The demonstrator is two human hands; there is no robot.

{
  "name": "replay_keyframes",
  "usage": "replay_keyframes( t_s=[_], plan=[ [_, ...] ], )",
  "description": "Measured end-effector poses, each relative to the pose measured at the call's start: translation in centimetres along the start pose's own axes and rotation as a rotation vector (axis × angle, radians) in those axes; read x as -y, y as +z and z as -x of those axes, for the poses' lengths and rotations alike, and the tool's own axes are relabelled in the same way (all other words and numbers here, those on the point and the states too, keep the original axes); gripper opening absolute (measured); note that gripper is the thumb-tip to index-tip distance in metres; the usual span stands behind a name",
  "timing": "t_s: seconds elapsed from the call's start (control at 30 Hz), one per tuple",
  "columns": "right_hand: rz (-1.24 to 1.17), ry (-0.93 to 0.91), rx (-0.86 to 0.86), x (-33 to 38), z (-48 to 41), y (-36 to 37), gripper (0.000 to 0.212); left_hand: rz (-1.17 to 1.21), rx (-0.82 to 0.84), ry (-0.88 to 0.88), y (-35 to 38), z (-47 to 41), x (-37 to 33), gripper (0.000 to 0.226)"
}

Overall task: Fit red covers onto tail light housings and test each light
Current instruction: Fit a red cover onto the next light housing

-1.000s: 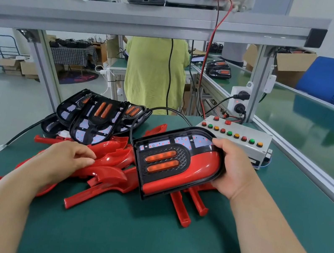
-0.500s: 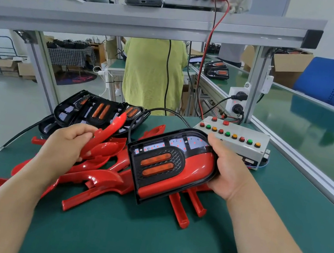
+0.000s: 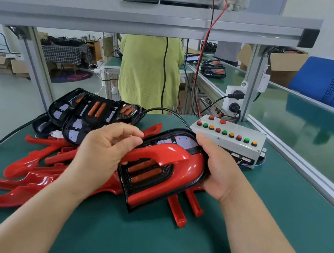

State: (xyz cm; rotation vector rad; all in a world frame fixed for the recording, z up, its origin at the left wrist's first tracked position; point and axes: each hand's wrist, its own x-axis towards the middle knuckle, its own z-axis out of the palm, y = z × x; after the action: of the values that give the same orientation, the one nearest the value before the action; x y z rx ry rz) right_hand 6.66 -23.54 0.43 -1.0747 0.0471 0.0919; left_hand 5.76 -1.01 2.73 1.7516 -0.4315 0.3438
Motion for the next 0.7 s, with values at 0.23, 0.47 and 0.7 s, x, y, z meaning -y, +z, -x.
replay_keyframes(
  t_s=[0.23,0.47,0.7],
  plan=[
    [0.068,-0.054,0.116,0.4,0.3,0.3,0.031,-0.035,0.261,0.098,-0.2,-0.1,-0.5,0.04],
    [0.024,-0.027,0.03,0.2,0.2,0.3,0.031,-0.342,0.059,0.356,-0.3,-1.0,-0.2,0.032],
    [0.023,-0.042,-0.007,0.1,0.0,0.2,0.039,-0.337,0.012,0.328,1.7,-0.9,1.2,0.032]
  ],
)
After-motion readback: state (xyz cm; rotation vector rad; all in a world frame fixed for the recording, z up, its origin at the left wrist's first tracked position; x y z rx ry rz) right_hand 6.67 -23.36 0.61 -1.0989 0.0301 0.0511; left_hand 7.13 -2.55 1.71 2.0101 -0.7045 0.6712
